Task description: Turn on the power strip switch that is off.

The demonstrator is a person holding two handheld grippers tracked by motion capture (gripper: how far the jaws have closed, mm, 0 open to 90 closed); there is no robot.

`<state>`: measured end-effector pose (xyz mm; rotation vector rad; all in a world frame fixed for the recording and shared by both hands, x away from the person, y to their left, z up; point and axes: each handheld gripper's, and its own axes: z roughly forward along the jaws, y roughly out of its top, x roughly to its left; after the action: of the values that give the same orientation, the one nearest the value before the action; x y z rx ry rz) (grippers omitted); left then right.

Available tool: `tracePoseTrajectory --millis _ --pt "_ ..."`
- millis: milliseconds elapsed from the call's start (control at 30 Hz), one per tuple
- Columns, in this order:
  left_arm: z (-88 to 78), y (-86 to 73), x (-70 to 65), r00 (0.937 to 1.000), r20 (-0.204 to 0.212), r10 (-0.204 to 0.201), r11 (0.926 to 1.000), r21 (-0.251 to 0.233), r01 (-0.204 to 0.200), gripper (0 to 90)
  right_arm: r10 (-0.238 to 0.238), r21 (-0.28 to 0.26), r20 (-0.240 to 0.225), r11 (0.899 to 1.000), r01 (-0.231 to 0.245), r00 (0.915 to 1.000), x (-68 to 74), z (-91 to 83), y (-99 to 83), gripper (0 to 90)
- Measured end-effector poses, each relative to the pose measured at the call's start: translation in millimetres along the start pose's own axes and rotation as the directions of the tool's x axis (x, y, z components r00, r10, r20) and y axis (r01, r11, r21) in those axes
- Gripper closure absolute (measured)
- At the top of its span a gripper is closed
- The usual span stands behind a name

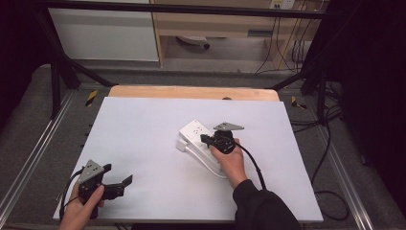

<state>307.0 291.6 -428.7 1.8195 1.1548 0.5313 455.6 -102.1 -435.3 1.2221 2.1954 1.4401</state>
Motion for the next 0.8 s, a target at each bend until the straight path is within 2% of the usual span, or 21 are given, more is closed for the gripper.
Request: tracePoseTrajectory --millis 800 --pt "0.1 -0.4 -0.2 1.0 0.002 -0.001 1.0 0.003 0.001 6.4 -0.033 0.056 0.01 0.998 0.033 0.9994 7.4 5.2 -6.8 90.0"
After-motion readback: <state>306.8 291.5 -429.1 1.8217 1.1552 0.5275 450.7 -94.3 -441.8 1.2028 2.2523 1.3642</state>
